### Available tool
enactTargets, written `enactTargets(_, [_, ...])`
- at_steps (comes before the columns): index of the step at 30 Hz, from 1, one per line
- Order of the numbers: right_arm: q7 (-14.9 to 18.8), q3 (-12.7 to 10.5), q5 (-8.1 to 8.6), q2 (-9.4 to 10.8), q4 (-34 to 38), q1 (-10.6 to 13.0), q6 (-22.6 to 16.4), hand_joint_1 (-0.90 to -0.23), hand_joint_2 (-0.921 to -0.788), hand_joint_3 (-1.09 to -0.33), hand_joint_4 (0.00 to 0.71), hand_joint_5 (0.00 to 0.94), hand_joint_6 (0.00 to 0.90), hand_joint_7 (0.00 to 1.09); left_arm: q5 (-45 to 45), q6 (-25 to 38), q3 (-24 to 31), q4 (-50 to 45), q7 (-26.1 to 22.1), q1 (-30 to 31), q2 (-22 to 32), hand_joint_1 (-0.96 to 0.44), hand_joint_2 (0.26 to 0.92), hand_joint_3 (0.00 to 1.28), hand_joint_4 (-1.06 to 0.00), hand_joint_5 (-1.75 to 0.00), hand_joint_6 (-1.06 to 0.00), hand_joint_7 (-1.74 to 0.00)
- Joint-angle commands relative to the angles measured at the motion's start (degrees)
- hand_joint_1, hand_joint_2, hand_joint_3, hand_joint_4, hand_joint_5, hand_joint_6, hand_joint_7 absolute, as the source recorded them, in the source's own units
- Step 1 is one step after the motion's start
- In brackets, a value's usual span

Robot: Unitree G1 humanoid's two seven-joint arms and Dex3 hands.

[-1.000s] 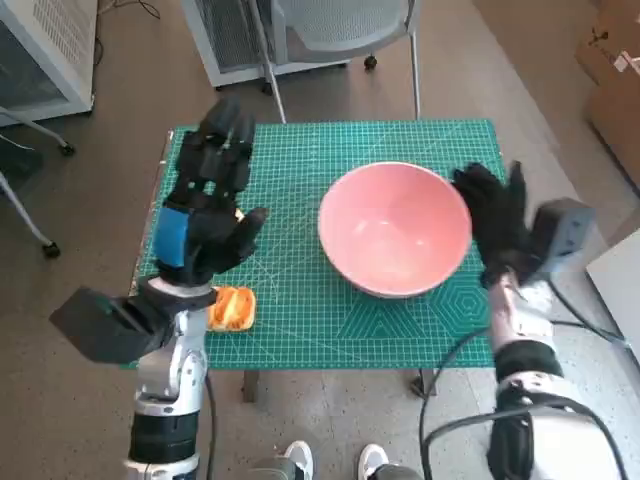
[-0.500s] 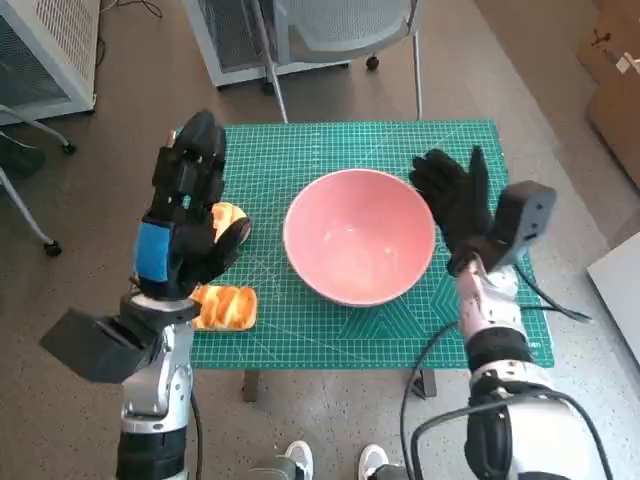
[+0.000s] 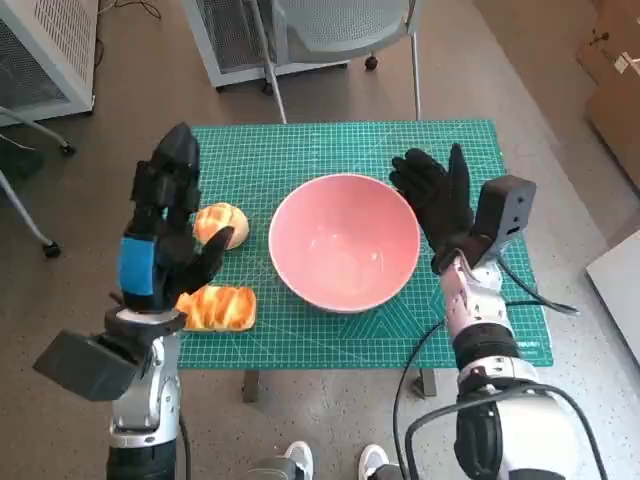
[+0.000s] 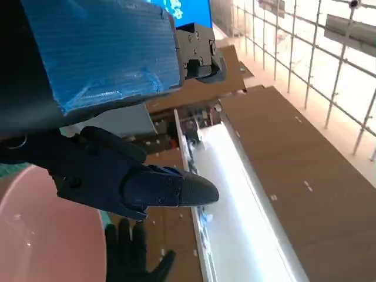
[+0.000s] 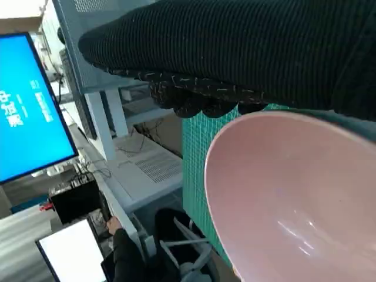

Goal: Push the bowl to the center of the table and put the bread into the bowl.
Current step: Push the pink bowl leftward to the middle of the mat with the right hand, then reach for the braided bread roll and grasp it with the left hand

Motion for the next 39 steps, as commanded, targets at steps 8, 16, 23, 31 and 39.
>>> enactTargets(8, [5.43, 0.57, 0.49, -1.86, -3.77, -3.13, -10.15, -0.56, -0.921, -0.839, 0.221, 0.002, 0.331, 0.01, -0.41, -1.37, 1.38, -2.11, 0.65, 1.34, 0.89, -0.64, 0.921, 0.28, -0.07, -0.01, 0.0, -0.48])
enactTargets(16, [18.67, -2.66, 7.48, -3.43, -9.6, -3.53, -21.53, -0.591, -0.921, -0.788, 0.237, 0.013, 0.351, 0.02, -0.73, -0.54, 1.84, -2.59, -0.01, 0.37, 2.16, -0.65, 0.921, 0.28, -0.07, -0.01, 0.0, -0.48])
enactTargets(23, [28.85, -4.09, 13.77, -2.95, -13.07, -2.75, -24.77, -0.619, -0.921, -0.741, 0.253, 0.013, 0.374, 0.03, 1.09, 0.2, 2.29, -5.02, -1.73, 1.64, 6.08, -0.64, 0.921, 0.27, -0.07, -0.01, 0.0, -0.46])
enactTargets(31, [33.39, -3.8, 16.52, -3.39, -17.59, -0.7, -24.79, -0.656, -0.921, -0.683, 0.252, 0.006, 0.359, 0.01, 12.25, 18.79, 4.52, -22.11, -8.94, 7.76, 21.28, -0.52, 0.83, 0.07, -0.06, -0.01, 0.0, -0.42])
enactTargets(39, [32.45, -3.44, 16.56, -3.73, -18.98, 0.25, -25.69, -0.674, -0.921, -0.648, 0.251, 0.003, 0.361, 0.01, 18.97, 38.37, 2.46, -33.51, -15.78, 10.27, 30.16, -0.27, 0.724, 0.0, -0.13, 0.0, -0.16, -0.24])
